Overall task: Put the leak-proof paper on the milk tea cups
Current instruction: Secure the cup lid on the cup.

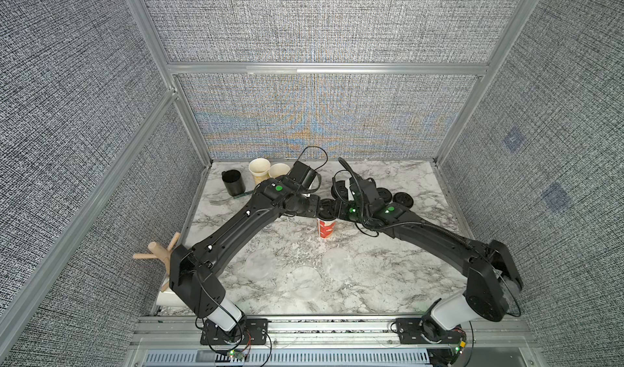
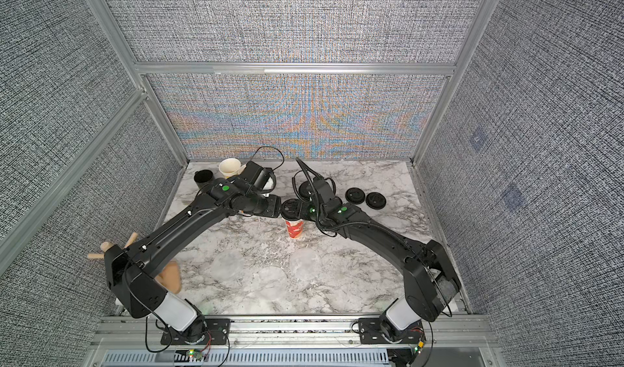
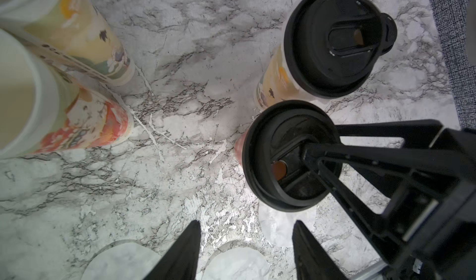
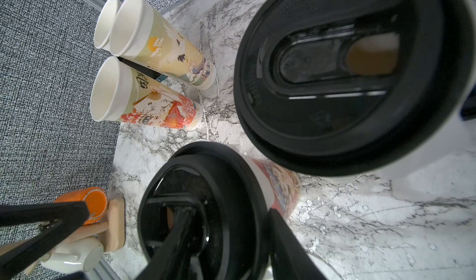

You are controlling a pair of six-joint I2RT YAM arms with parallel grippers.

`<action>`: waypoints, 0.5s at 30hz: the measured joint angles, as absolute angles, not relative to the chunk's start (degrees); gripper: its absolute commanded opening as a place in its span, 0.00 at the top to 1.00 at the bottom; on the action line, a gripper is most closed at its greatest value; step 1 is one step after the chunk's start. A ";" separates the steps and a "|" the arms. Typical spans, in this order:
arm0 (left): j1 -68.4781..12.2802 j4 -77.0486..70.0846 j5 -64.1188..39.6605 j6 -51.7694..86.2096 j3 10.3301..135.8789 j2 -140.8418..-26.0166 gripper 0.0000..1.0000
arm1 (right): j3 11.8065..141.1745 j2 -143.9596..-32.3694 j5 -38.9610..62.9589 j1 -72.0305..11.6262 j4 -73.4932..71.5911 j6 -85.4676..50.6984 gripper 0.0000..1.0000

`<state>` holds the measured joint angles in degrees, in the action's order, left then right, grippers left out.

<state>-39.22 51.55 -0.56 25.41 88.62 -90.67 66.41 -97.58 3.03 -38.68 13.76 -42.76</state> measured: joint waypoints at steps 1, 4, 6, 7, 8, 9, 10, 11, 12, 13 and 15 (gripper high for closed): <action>-39.22 51.51 -0.43 25.04 88.71 -90.70 0.41 | 66.54 -97.58 3.03 -38.68 14.02 -42.89 0.51; -39.22 51.11 -0.64 24.21 88.71 -91.26 0.41 | 67.00 -97.65 3.03 -38.68 14.81 -42.92 0.51; -39.29 50.54 -0.64 24.14 88.71 -92.27 0.41 | 67.24 -97.73 3.03 -38.65 15.20 -42.92 0.51; -39.27 50.24 -0.64 24.03 88.71 -92.90 0.41 | 67.33 -97.73 3.03 -38.65 15.42 -42.92 0.51; -39.27 49.82 -0.71 24.03 88.66 -93.60 0.40 | 67.35 -97.69 3.05 -38.65 15.49 -42.92 0.51; -39.27 49.39 -1.06 24.03 88.60 -94.13 0.41 | 67.33 -97.67 3.07 -38.65 15.53 -42.94 0.51; -39.27 48.86 -1.54 24.05 88.44 -94.70 0.41 | 67.31 -97.60 3.11 -38.65 15.55 -43.00 0.51; -39.24 48.05 -1.98 24.23 88.25 -95.09 0.41 | 67.22 -97.51 3.20 -38.65 15.62 -43.13 0.51; -39.24 47.53 -1.87 24.23 88.12 -95.39 0.41 | 67.13 -97.43 3.22 -38.65 15.62 -43.29 0.51; -39.27 46.81 -2.15 24.40 87.92 -95.74 0.41 | 67.07 -97.30 3.25 -38.65 15.68 -43.33 0.51; -39.29 45.65 -2.02 24.45 87.77 -96.33 0.41 | 66.98 -97.12 3.33 -38.65 15.84 -43.51 0.51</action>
